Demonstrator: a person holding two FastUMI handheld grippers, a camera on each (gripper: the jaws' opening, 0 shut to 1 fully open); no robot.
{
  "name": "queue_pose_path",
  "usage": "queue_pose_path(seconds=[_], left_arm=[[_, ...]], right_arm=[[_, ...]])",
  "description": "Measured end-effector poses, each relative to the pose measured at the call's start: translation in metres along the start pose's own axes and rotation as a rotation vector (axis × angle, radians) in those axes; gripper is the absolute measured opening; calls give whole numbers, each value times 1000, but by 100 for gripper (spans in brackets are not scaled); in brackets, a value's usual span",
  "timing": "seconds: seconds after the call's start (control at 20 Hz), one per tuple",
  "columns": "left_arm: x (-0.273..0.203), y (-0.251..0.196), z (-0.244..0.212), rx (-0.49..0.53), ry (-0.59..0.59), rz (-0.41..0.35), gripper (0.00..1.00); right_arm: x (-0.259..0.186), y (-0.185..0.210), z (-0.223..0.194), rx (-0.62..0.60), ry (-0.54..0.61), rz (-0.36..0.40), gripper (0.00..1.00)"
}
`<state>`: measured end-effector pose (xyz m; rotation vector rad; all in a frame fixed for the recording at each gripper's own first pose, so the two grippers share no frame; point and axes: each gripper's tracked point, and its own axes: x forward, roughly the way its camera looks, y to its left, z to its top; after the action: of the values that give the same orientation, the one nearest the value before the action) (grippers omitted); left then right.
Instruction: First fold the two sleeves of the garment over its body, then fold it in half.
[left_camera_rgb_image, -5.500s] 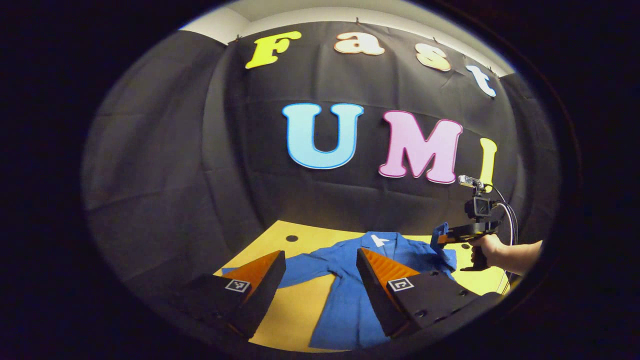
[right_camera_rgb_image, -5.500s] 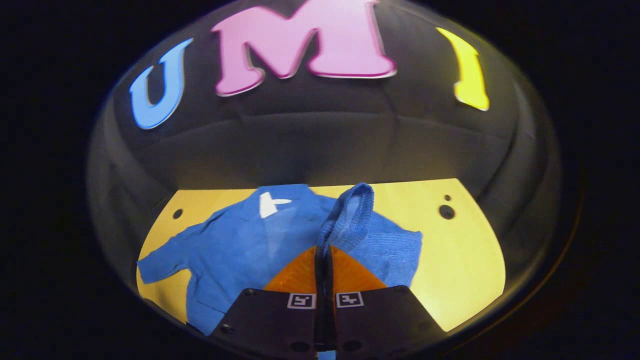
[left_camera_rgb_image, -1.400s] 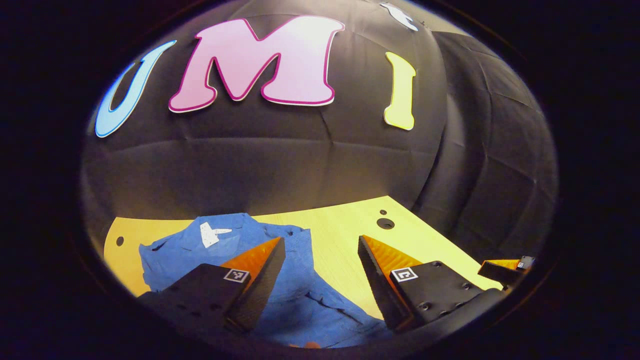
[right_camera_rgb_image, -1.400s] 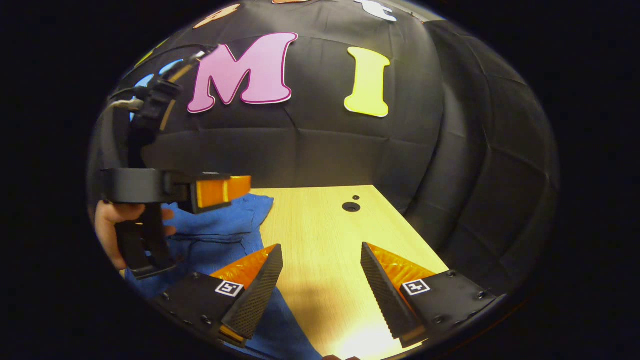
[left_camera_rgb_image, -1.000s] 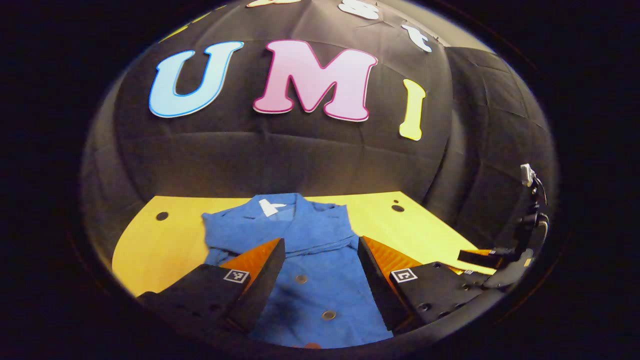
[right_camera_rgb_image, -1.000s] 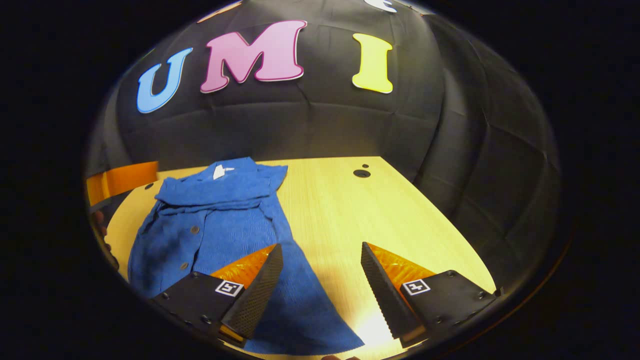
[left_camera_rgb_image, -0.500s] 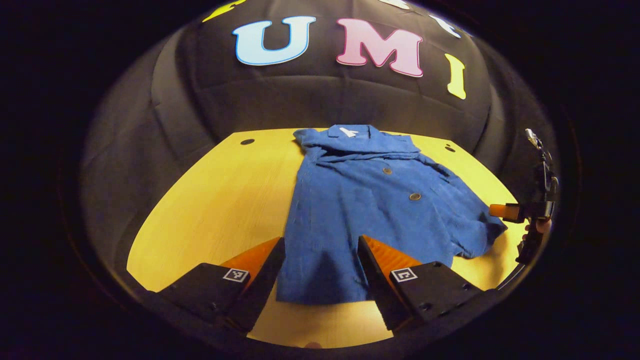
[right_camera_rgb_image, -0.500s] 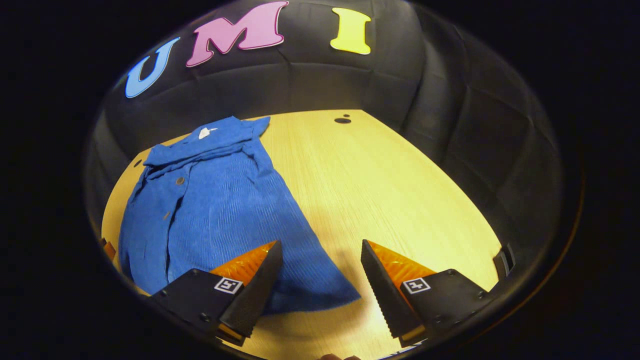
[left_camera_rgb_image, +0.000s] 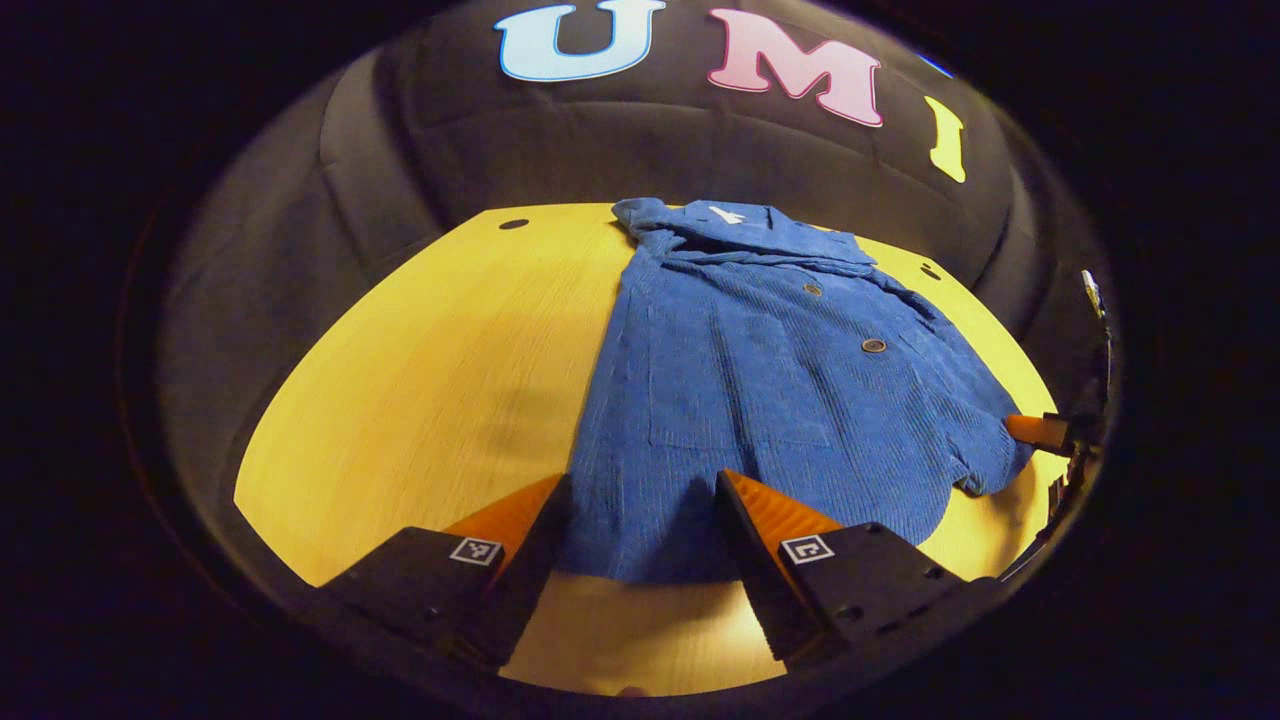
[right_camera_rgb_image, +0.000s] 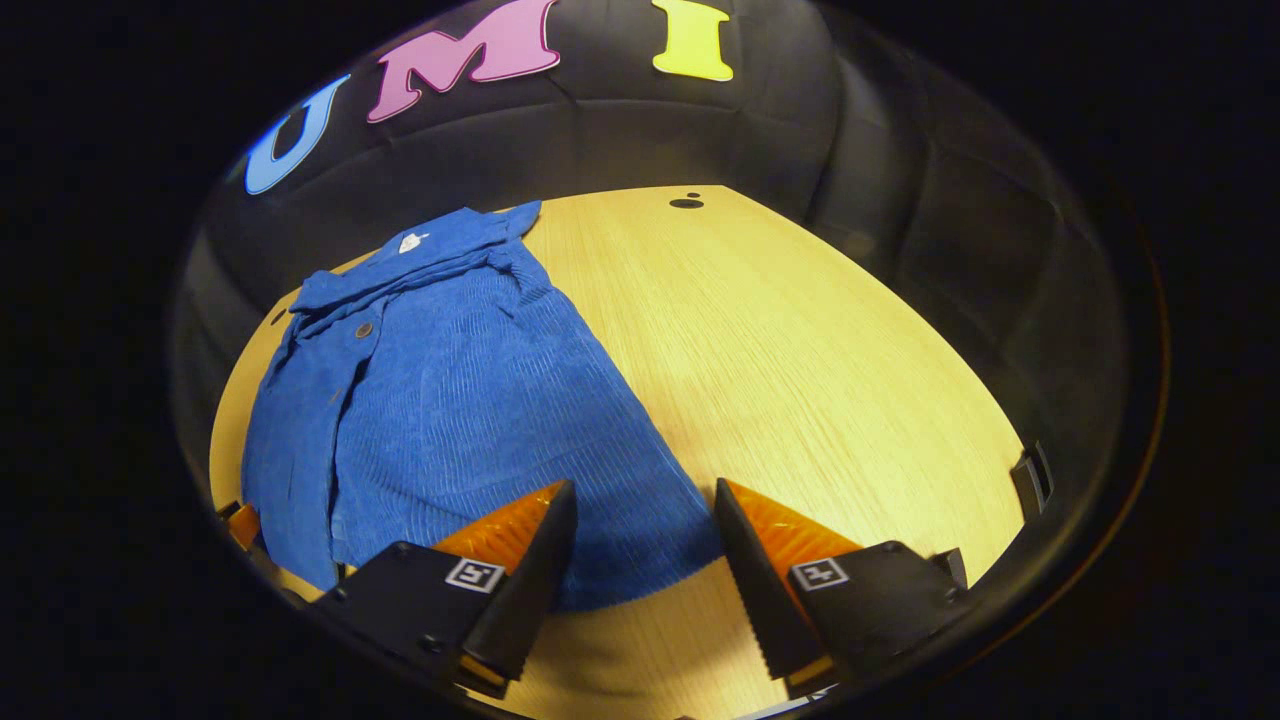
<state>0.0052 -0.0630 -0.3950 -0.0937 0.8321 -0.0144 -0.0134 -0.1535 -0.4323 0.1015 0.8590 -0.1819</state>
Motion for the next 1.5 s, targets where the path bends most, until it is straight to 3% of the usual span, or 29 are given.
queue_pose_path(seconds=[0.05, 0.1, 0.15, 0.25, 0.3, 0.35, 0.4, 0.55, 0.8, 1.05, 1.5], left_arm=[[3, 1, -1, 3, 11, 15, 84], [6, 2, 0, 8, 19, 24, 83], [10, -3, 3, 0, 19, 17, 75], [12, -7, 7, -46, 23, 14, 29], [12, -11, 6, -81, 26, 7, 19], [15, -18, 10, -114, 17, -28, 6], [14, -28, 12, -152, 21, -84, 5], [16, -32, 17, -181, 30, -126, 0], [1, -35, 57, -97, -57, -101, 0], [-11, -48, 120, -87, -148, -157, 0], [16, -53, 242, -32, -322, -158, 0]], right_arm=[[1, 5, 1, -11, 3, 17, 84], [1, 9, 1, -15, 8, 26, 67], [2, 16, 3, -11, 5, 47, 50], [5, 19, 7, -18, -17, 48, 15], [6, 19, 6, -39, -14, 56, 14], [5, 25, 8, -57, -19, 84, 6], [6, 30, 8, -67, -17, 122, 6], [5, 36, 17, 12, -45, 184, 1], [1, 48, 44, -32, -99, 211, 1], [-11, 71, 114, -34, -229, 263, 1], [6, 114, 246, -70, -423, 336, 1]])
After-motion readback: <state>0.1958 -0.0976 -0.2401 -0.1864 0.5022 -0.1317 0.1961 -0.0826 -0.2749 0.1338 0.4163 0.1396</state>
